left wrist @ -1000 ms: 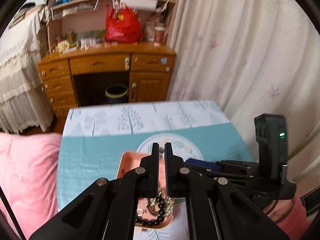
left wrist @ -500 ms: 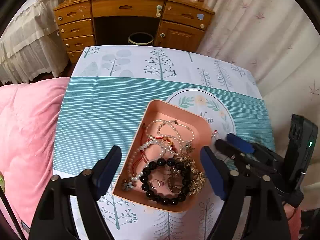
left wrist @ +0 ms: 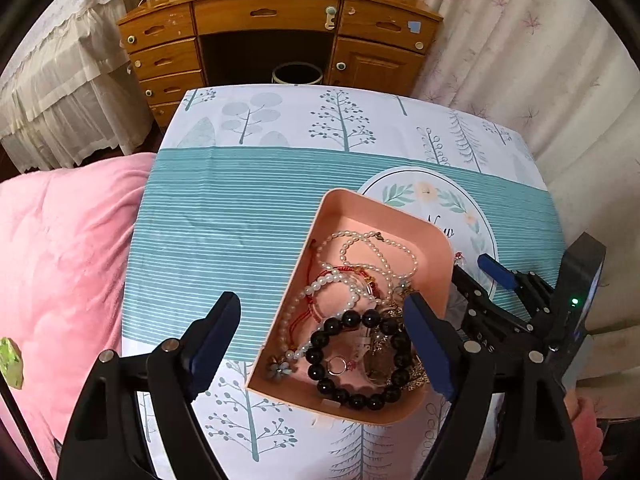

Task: Organize jewelry
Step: 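Lower the gold coin into the pink tray and open the right tool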

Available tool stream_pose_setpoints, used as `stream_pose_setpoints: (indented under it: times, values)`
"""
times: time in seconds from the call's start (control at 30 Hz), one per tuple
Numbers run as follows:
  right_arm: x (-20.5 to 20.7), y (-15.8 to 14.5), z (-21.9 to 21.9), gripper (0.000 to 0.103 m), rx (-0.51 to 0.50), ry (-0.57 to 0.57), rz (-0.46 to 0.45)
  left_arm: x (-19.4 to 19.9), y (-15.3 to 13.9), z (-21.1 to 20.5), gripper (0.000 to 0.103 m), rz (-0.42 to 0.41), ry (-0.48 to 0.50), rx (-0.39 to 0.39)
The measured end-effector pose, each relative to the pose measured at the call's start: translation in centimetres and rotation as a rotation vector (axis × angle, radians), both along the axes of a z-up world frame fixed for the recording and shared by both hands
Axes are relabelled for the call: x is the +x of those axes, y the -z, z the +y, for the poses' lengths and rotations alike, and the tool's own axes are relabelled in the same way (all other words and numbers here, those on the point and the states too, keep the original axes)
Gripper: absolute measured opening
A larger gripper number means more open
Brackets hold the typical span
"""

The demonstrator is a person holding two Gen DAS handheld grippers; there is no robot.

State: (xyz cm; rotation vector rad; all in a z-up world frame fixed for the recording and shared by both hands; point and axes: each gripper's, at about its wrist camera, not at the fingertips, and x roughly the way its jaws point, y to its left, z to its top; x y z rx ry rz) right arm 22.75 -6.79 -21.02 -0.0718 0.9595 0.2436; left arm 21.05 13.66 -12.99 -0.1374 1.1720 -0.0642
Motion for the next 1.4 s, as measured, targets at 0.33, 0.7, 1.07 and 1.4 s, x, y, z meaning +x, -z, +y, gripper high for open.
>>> stream_pose_setpoints:
  times: [0.33,0.7,1.07,1.4]
  values:
    - [0.6,0.0,0.7,0.015,-0.053,0.011,-0.028,-0.4,0.8,1.7,0.085,0.022,-0.021,-0.02]
    - [0.2,-1.1,0.0,0.008,0.065,0.087,0.012,-0.8,0.7,2.9,0.085,0.026,-0.008,-0.023]
    - [-1.7,-7.1,3.4,0.009,0.335,-0.043,-0.127,-1.8,0.9,4.1,0.085,0.027,0.017,-0.023]
    - [-3.6,-5.8,4.0,0.064,0.316,0.032,-0.057,-4.0,1.2,3.1,0.085,0.053,0.054,0.023]
